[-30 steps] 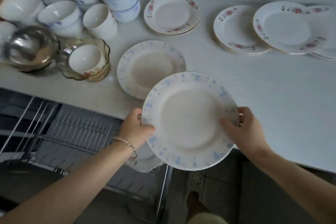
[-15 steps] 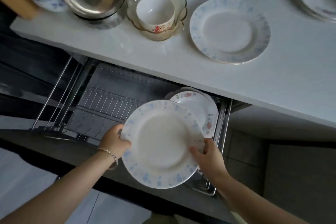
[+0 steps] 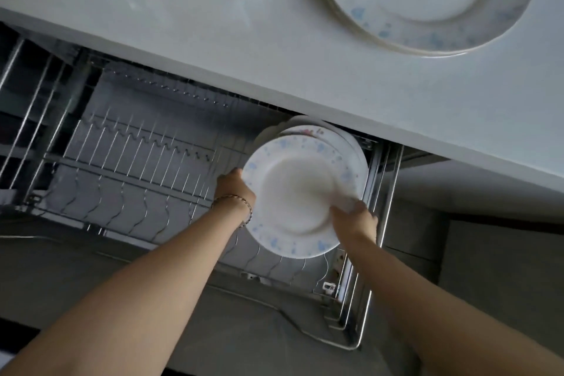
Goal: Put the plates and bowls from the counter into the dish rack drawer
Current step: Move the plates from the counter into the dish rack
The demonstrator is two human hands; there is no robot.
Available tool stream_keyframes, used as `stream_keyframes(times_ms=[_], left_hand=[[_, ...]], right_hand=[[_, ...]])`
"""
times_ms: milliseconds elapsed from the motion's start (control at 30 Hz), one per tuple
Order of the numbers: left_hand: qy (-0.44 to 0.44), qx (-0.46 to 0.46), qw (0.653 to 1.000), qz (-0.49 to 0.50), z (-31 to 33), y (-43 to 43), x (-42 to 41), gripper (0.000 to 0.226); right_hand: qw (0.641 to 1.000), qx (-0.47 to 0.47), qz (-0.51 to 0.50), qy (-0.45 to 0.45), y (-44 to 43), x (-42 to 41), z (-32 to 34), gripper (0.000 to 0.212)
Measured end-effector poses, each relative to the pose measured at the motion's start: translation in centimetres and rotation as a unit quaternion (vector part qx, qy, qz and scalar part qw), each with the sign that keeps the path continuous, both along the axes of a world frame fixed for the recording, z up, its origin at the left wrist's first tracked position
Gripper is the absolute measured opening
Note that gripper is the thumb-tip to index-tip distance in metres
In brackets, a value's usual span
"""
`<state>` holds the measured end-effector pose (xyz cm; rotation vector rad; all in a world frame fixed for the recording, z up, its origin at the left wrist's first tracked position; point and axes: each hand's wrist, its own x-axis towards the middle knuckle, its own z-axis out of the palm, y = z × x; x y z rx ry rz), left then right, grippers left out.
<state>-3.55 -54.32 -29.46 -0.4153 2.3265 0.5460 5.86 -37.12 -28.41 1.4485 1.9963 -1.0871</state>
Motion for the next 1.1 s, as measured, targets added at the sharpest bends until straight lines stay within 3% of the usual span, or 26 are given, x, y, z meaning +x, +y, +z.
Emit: stream_keyframes(times_ms=[233, 400, 533, 667, 733, 833, 933, 1000, 1100], left_hand=[[0.014, 0.003, 1.0, 0.011, -1.2, 3.5, 0.1, 0.048], [-0.021, 0.111, 0.982, 0.148, -1.5, 3.2, 0.4, 0.066], [-0.059, 0.128, 0.98, 0.141, -0.2, 2.9, 1.1, 0.077], [0.093, 0.121, 0.988, 0.019, 5.2, 3.4, 1.6, 0.043], [0.174, 0.193, 0.965, -0.029, 9.7, 4.2, 1.8, 0.025], [0.277, 0.282, 0.917, -0.059, 16.2, 5.8, -0.2, 0.023], [0.324, 0.268, 0.907, -0.022, 20.0, 8.3, -4.6, 0.025], [0.261, 0.238, 0.935, 0.029, 21.0, 10.0, -8.1, 0.032], [0.137, 0.188, 0.971, 0.062, 21.2, 12.5, -12.1, 0.068]], right_hand=[[0.999, 0.021, -0.039, -0.022, -0.3, -1.2, -2.0, 0.08], [0.997, 0.011, -0.057, 0.045, -0.2, -0.8, -1.7, 0.077], [0.999, -0.032, 0.039, 0.014, 1.1, -0.4, 0.1, 0.078], [0.973, -0.086, 0.214, -0.025, 2.3, -1.2, 5.1, 0.058], [0.945, -0.094, 0.313, 0.024, 3.2, -1.7, 9.0, 0.046], [0.915, -0.117, 0.368, 0.119, 5.2, -3.9, 15.5, 0.027], [0.914, -0.033, 0.336, 0.225, 8.6, -7.8, 20.4, 0.022], [0.912, 0.061, 0.289, 0.285, 11.5, -10.9, 22.1, 0.025], [0.92, 0.177, 0.217, 0.273, 15.5, -15.5, 22.3, 0.047]])
